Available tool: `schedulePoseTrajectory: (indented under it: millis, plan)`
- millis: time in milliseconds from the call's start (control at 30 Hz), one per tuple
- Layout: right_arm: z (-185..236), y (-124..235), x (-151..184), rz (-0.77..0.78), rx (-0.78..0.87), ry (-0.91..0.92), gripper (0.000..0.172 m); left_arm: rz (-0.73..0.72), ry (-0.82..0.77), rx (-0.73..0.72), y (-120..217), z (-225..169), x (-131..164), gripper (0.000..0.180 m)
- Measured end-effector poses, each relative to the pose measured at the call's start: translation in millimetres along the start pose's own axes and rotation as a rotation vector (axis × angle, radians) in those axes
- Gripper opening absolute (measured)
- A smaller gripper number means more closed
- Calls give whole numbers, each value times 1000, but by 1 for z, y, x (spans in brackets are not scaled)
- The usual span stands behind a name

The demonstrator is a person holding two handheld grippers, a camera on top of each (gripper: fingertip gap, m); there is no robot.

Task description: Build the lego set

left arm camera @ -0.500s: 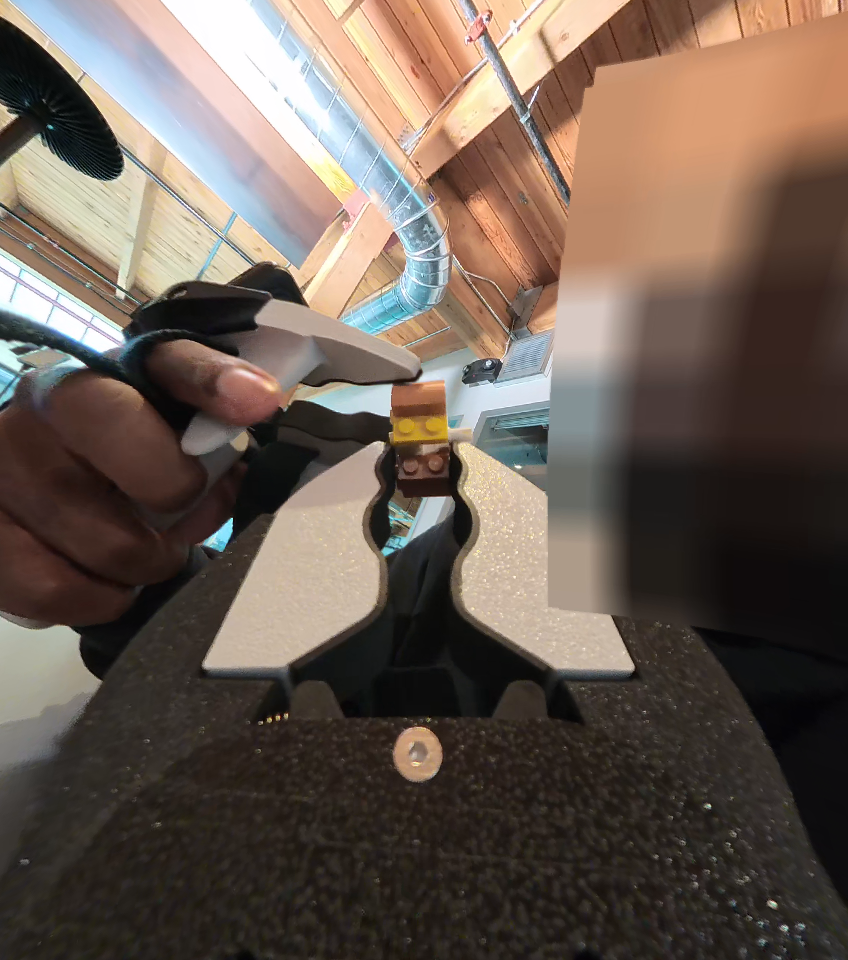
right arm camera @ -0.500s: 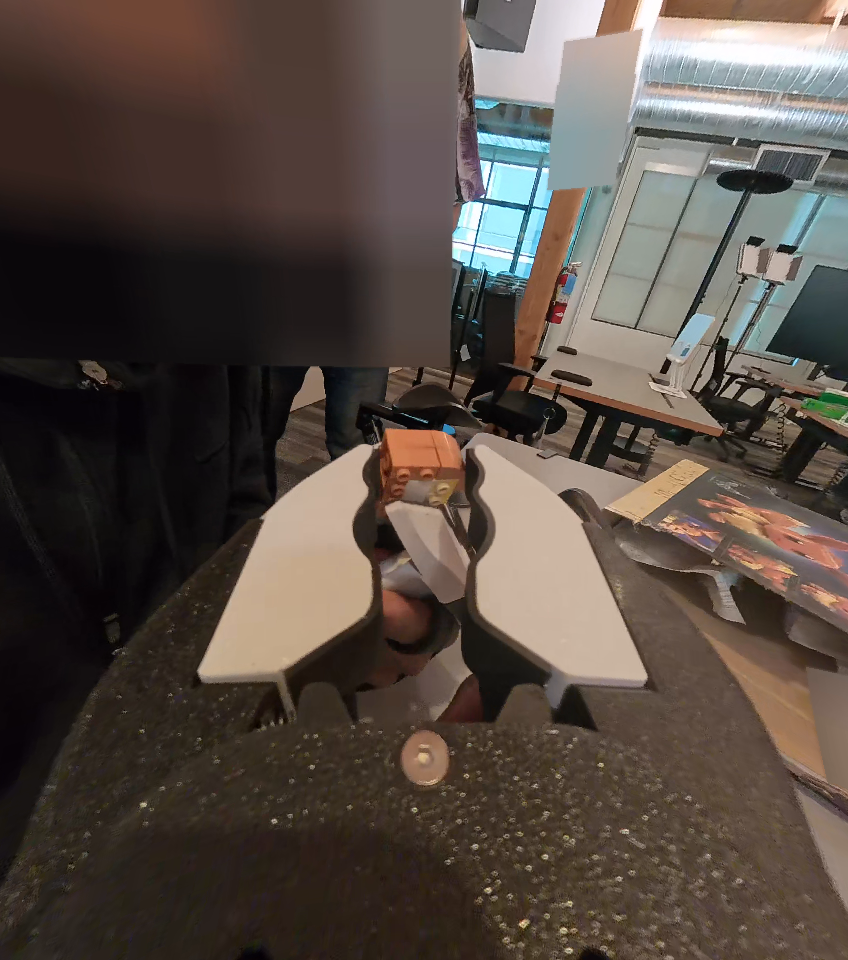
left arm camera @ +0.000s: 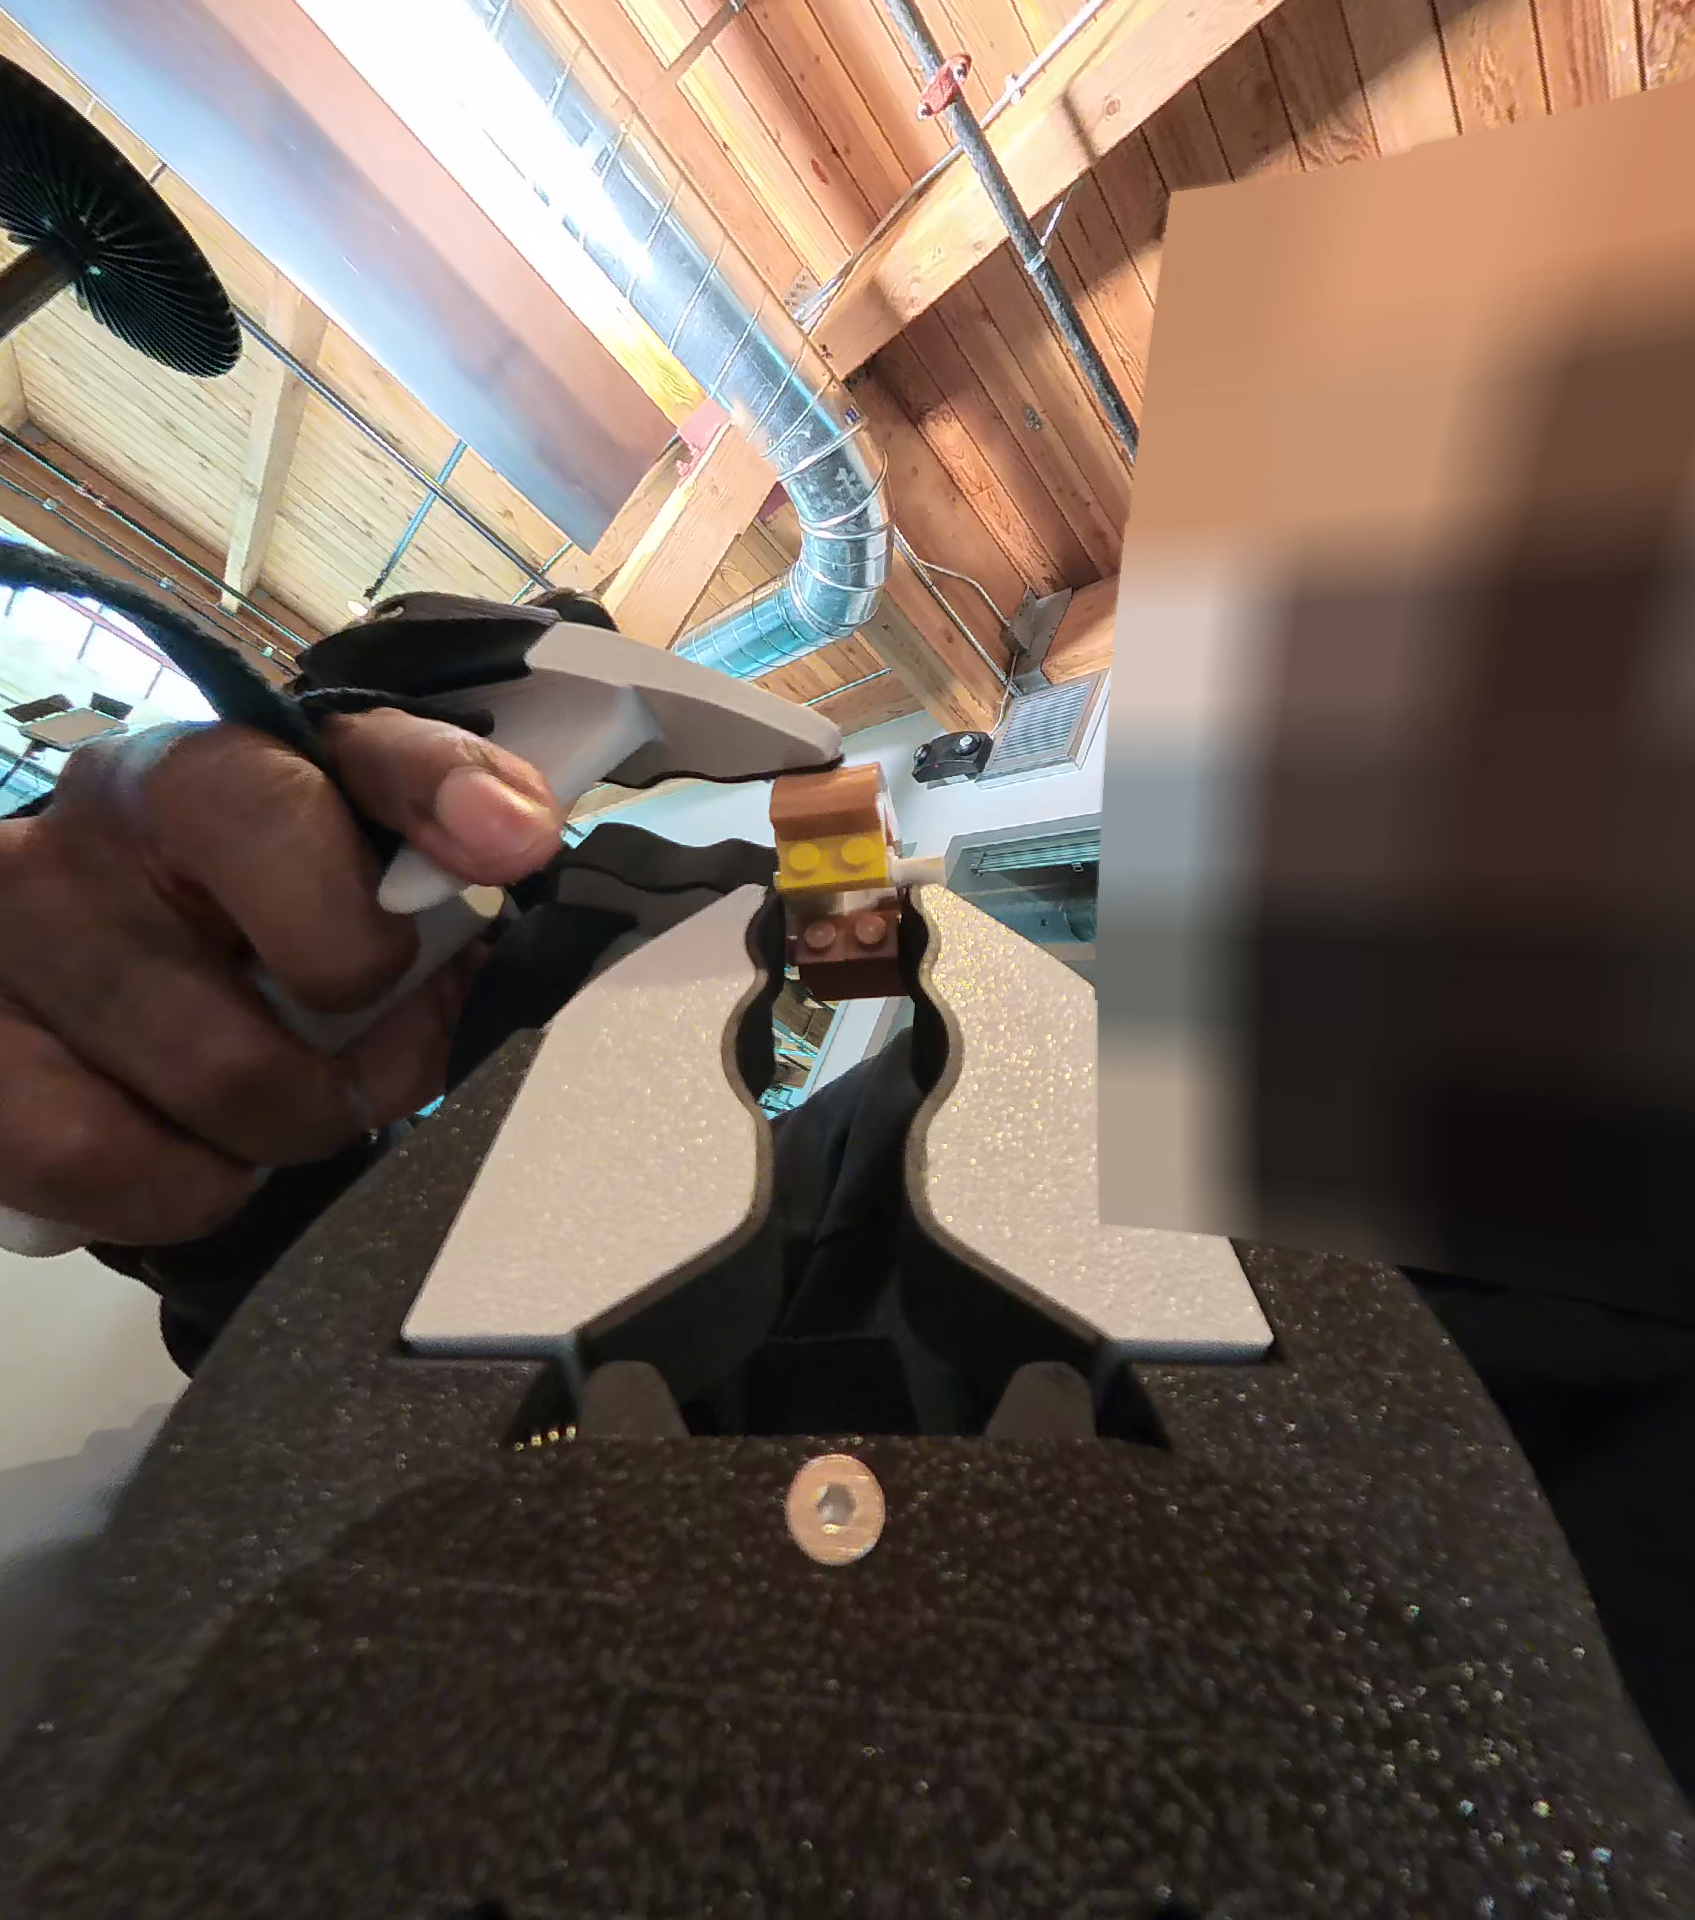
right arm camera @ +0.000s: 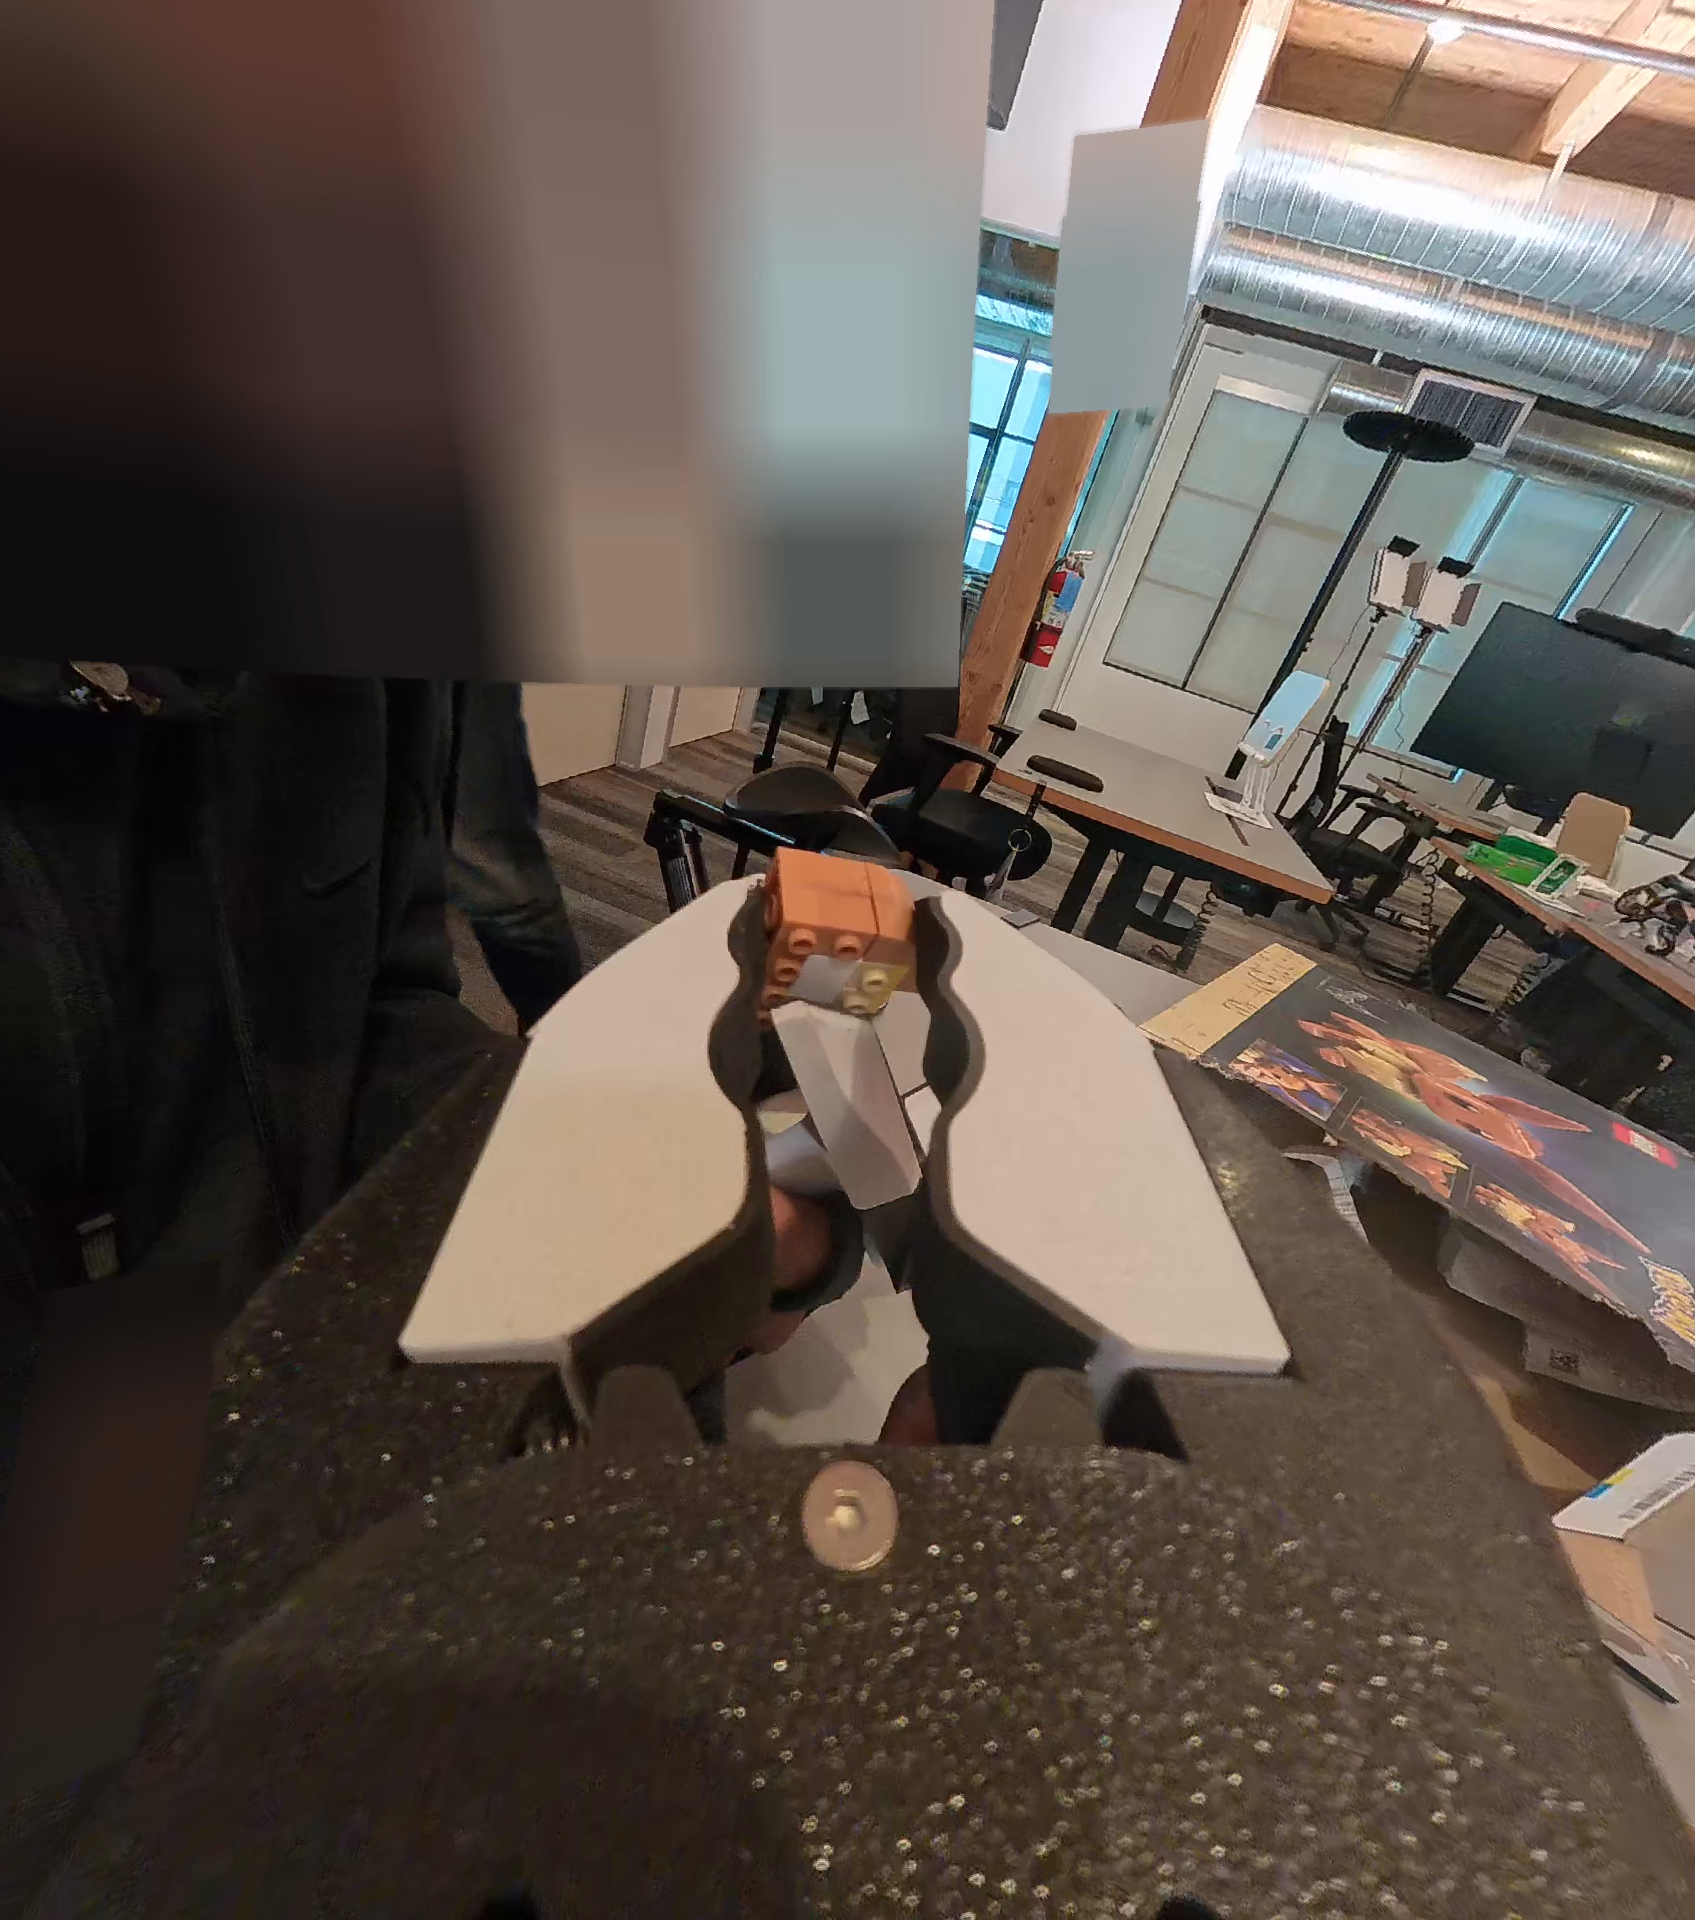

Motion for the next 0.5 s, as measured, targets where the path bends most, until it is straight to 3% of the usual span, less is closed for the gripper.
schedulePoseTrajectory:
  millis: [500]
  plan:
    - [3,3,3,-5,-54,-125,32,66,-29,-67,1,4,5,19]
Point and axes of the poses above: each gripper's, where its closed fingertips meet, y back along the fingers, x out of its underside, z = x × y across the jaws, the point moved 2 cm from there along y, back along the fingers, and after that the axes turned 5 degrees about x, right-handed, at the moved point
